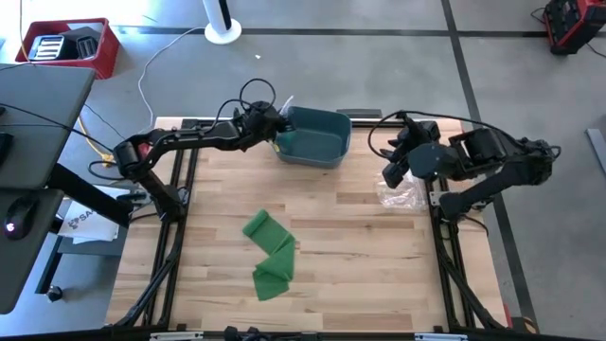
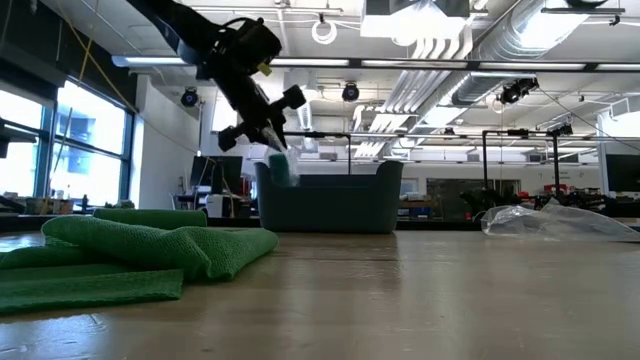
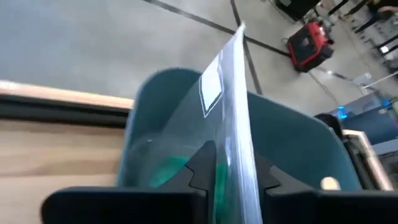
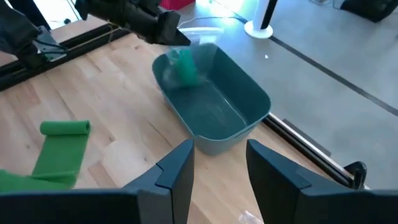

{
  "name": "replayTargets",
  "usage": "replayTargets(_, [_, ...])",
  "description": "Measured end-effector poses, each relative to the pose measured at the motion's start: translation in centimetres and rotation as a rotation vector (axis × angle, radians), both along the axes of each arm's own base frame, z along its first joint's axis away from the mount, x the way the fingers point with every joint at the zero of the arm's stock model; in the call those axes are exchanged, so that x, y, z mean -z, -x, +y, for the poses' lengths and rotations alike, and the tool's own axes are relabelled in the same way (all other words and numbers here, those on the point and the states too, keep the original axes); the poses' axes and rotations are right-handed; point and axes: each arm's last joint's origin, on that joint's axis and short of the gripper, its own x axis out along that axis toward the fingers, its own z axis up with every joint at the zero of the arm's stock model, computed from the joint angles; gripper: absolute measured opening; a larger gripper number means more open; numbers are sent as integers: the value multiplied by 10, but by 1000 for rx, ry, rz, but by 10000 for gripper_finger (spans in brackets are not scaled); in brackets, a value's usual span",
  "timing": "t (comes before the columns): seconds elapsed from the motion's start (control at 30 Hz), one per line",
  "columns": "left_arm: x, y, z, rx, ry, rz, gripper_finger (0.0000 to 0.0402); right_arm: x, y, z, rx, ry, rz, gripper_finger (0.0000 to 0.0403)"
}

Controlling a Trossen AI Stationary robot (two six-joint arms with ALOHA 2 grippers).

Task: Roll bandage
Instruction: Put the packaged blue bandage into the blue bin, then roll the green bandage

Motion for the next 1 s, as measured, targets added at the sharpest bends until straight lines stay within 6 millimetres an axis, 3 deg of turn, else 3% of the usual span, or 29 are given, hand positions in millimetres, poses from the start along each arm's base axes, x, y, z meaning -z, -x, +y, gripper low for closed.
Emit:
replayTargets(0.37, [-8, 8, -4, 21, -24, 73, 163, 2, -2, 0, -115, -88, 46, 138])
replayTargets(0.57, [-41, 30, -16, 58, -73, 76, 200, 6, 1, 7, -214, -268, 93, 138])
replayTargets(0.8, [-89, 54, -61, 267, -202, 83, 192, 6, 4, 19, -275, -240, 113, 138])
replayTargets(1.0, [-91, 70, -115, 436, -72, 158, 174, 7, 2, 21, -322, -140, 151, 138])
